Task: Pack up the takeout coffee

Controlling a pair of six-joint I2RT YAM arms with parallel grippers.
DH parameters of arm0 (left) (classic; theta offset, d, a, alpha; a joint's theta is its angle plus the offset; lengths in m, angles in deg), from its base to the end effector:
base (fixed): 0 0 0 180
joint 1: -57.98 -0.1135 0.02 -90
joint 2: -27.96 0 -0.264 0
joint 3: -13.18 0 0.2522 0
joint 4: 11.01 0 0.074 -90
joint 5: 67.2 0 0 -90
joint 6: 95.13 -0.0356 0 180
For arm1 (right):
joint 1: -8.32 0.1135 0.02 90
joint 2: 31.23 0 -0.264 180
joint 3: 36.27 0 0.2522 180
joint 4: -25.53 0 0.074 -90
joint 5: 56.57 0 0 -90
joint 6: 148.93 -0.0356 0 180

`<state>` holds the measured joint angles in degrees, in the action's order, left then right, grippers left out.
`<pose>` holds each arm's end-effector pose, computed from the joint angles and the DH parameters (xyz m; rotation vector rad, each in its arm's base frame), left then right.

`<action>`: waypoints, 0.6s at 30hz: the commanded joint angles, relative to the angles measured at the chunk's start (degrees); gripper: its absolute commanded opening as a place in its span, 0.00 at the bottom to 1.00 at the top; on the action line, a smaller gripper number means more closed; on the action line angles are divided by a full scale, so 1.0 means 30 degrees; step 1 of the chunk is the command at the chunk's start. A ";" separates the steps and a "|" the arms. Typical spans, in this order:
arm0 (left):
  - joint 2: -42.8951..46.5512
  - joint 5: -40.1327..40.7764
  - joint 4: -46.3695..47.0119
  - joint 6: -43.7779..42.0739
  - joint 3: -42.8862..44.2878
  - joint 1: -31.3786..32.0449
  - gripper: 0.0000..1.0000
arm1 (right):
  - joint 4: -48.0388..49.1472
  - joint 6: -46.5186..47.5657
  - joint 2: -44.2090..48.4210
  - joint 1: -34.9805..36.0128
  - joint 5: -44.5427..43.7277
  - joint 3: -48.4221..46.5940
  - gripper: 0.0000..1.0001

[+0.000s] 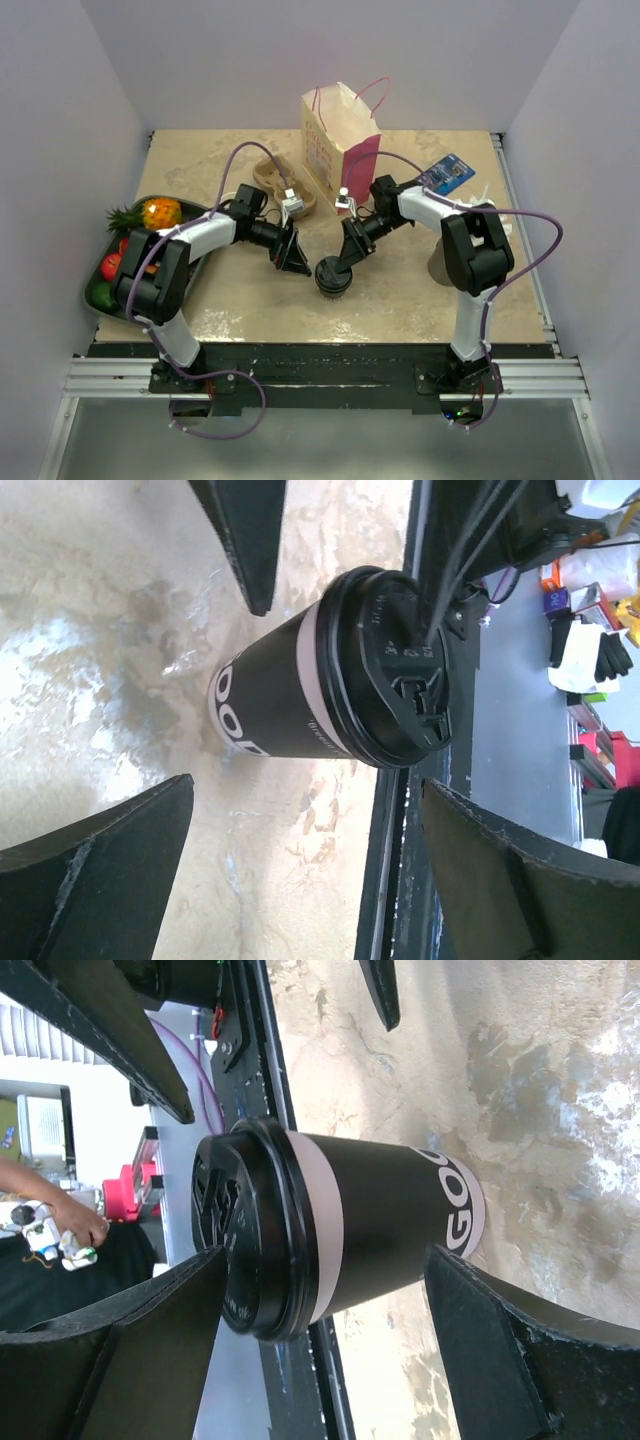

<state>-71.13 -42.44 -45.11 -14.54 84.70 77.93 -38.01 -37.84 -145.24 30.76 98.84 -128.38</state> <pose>0.2968 -0.1421 0.1792 0.9573 2.1648 -1.5434 0.3282 0.1706 0.1721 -1.0245 2.3871 1.6685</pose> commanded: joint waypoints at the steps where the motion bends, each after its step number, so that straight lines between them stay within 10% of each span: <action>1: 0.0014 -0.1606 0.0539 -0.0469 0.1020 0.0148 1.00 | -0.2066 0.2432 0.0154 -0.0096 0.0991 -0.0867 0.83; 13: -0.1714 0.0736 0.2854 0.3541 0.1520 0.1964 0.99 | -0.2600 0.3376 -0.0080 -0.0096 0.0261 -0.0224 0.87; 18: -0.2826 0.1939 0.3001 0.3724 0.0816 0.2024 0.97 | -0.1076 0.2524 0.0183 -0.0096 -0.0561 0.0860 0.70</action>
<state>-76.92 -40.97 -38.22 -4.25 88.15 83.92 -44.43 -29.76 -145.29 30.43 98.75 -127.89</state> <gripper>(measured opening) 0.983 0.757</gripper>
